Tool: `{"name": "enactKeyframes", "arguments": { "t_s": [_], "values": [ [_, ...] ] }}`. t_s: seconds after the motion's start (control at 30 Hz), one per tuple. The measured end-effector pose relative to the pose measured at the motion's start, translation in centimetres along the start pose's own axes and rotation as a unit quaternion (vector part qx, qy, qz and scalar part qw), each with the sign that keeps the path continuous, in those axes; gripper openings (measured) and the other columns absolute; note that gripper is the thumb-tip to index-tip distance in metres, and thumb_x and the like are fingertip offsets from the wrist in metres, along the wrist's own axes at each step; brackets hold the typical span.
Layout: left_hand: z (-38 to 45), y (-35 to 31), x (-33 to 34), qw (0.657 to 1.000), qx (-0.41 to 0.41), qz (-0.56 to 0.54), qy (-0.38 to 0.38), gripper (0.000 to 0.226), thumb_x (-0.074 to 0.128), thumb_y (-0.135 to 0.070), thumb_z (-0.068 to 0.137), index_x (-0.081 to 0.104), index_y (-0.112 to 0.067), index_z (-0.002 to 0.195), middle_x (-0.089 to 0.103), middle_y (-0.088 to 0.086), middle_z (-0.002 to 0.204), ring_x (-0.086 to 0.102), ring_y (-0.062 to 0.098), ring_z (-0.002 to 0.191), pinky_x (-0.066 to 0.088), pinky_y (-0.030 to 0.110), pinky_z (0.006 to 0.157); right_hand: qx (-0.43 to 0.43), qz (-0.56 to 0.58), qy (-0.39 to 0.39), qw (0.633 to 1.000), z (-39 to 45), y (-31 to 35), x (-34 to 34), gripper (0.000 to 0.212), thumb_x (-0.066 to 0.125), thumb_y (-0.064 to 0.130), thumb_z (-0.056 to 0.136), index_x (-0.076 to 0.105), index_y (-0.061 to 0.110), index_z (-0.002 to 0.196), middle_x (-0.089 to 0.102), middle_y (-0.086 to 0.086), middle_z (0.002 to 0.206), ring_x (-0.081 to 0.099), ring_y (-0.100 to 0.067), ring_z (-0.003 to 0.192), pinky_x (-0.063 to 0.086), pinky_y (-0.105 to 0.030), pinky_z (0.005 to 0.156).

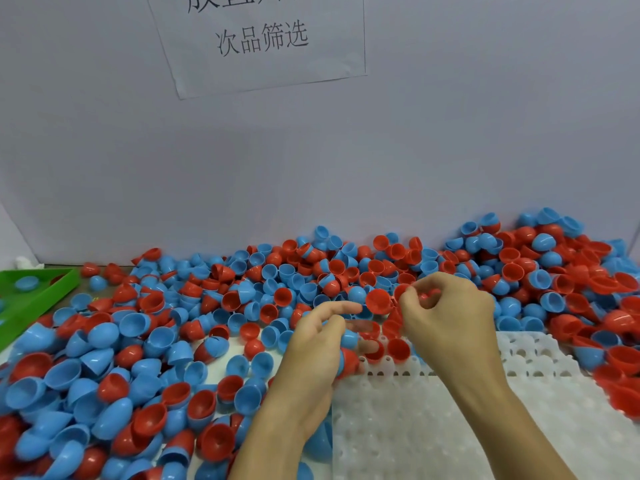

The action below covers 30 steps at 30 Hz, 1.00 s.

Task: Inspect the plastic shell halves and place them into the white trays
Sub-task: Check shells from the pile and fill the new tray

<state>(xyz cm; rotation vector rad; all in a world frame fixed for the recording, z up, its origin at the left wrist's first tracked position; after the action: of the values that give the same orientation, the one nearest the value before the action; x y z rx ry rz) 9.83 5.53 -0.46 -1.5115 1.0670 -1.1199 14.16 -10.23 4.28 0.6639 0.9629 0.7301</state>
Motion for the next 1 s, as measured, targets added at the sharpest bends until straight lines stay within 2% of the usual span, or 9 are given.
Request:
{"name": "enactKeyframes", "arguments": {
  "t_s": [0.17, 0.27, 0.37, 0.43, 0.5, 0.57, 0.7, 0.83, 1.0],
  "values": [
    [0.2, 0.1, 0.2, 1.0, -0.01, -0.019, 0.012, 0.024, 0.059, -0.028, 0.101, 0.078, -0.023, 0.087, 0.068, 0.005, 0.076, 0.063, 0.013, 0.063, 0.052, 0.026, 0.054, 0.111, 0.047, 0.153, 0.981, 0.0, -1.1, 1.2, 0.03, 0.063, 0.02, 0.093, 0.071, 0.018, 0.064, 0.069, 0.008, 0.055, 0.07, -0.007, 0.054, 0.058, -0.024, 0.056],
    [-0.1, -0.3, 0.5, 0.999, 0.004, -0.017, 0.03, 0.024, 0.061, -0.044, 0.094, 0.08, -0.032, 0.084, 0.071, -0.002, 0.075, 0.065, 0.01, 0.064, 0.053, 0.025, 0.056, 0.102, 0.054, 0.178, 0.977, -0.2, -0.6, 1.5, 0.029, 0.063, 0.019, 0.094, 0.071, 0.021, 0.067, 0.07, 0.009, 0.057, 0.069, -0.005, 0.055, 0.057, -0.02, 0.053],
    [-0.3, -0.7, 0.4, 0.999, 0.02, -0.018, 0.023, 0.027, 0.058, -0.047, 0.094, 0.079, -0.033, 0.085, 0.074, -0.004, 0.079, 0.068, 0.009, 0.068, 0.053, 0.024, 0.056, 0.081, 0.027, 0.221, 0.972, -0.4, -0.3, 1.8, 0.028, 0.065, 0.025, 0.092, 0.073, 0.022, 0.066, 0.072, 0.007, 0.06, 0.071, -0.011, 0.062, 0.063, -0.032, 0.064],
    [-0.3, -0.8, 0.4, 1.0, 0.019, -0.012, 0.022, 0.031, 0.055, -0.048, 0.097, 0.078, -0.036, 0.082, 0.074, -0.006, 0.077, 0.069, 0.008, 0.068, 0.052, 0.023, 0.056, 0.047, -0.017, 0.257, 0.965, -0.7, 0.1, 2.0, 0.021, 0.067, 0.028, 0.09, 0.075, 0.023, 0.071, 0.072, 0.007, 0.064, 0.071, -0.01, 0.066, 0.061, -0.026, 0.062],
    [-0.4, -0.8, 0.6, 0.999, 0.012, -0.007, 0.033, 0.032, 0.055, -0.049, 0.097, 0.078, -0.037, 0.079, 0.071, -0.007, 0.072, 0.065, 0.007, 0.063, 0.052, 0.024, 0.055, -0.007, -0.048, 0.246, 0.968, -0.8, 1.0, 1.8, 0.005, 0.069, 0.024, 0.089, 0.073, 0.027, 0.088, 0.071, 0.008, 0.067, 0.068, -0.007, 0.064, 0.056, -0.015, 0.054],
    [-0.5, -0.7, 0.7, 0.999, 0.003, -0.025, 0.036, 0.03, 0.058, -0.05, 0.093, 0.077, -0.034, 0.078, 0.069, -0.002, 0.071, 0.061, 0.01, 0.06, 0.05, 0.025, 0.051, -0.064, -0.054, 0.22, 0.972, -0.9, 1.8, 1.3, 0.028, 0.072, 0.017, 0.087, 0.059, 0.036, 0.103, 0.068, 0.004, 0.067, 0.065, -0.008, 0.06, 0.052, -0.014, 0.05],
    [-0.3, -0.6, 0.3, 0.998, -0.003, -0.057, 0.038, 0.03, 0.06, -0.051, 0.091, 0.078, -0.029, 0.079, 0.067, 0.001, 0.072, 0.06, 0.014, 0.06, 0.049, 0.031, 0.054, -0.193, -0.104, 0.21, 0.953, -1.3, 3.3, 1.2, 0.029, 0.07, 0.014, 0.087, 0.06, 0.039, 0.098, 0.062, 0.001, 0.062, 0.059, -0.013, 0.057, 0.054, -0.024, 0.054],
    [-0.2, -0.1, 0.3, 0.998, -0.031, -0.049, 0.035, 0.035, 0.058, -0.047, 0.095, 0.077, -0.023, 0.079, 0.059, 0.006, 0.071, 0.056, 0.013, 0.056, 0.047, 0.03, 0.051, -0.185, -0.096, 0.245, 0.947, -1.1, 2.7, 1.6, 0.02, 0.069, 0.014, 0.091, 0.074, 0.031, 0.102, 0.062, 0.012, 0.057, 0.062, -0.004, 0.057, 0.051, -0.014, 0.056],
    [0.0, 0.4, 0.5, 0.994, -0.04, -0.091, 0.039, 0.028, 0.052, -0.02, 0.098, 0.079, -0.013, 0.094, 0.057, 0.009, 0.08, 0.056, 0.011, 0.058, 0.049, 0.029, 0.048, -0.088, -0.123, 0.148, 0.977, 2.3, -1.2, -2.7, 0.014, 0.07, 0.014, 0.09, 0.076, 0.024, 0.098, 0.064, 0.011, 0.057, 0.064, -0.008, 0.057, 0.051, -0.015, 0.05]
  ]
}}
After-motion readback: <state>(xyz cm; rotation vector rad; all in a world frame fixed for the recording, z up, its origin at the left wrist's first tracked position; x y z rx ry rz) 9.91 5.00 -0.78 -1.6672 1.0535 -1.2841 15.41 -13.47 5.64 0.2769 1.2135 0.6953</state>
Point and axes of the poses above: each hand's wrist, its own z-axis towards the middle knuckle, its own x-axis out of the palm, y = z × x, the point moved 6 cm from there along z, towards the middle knuckle
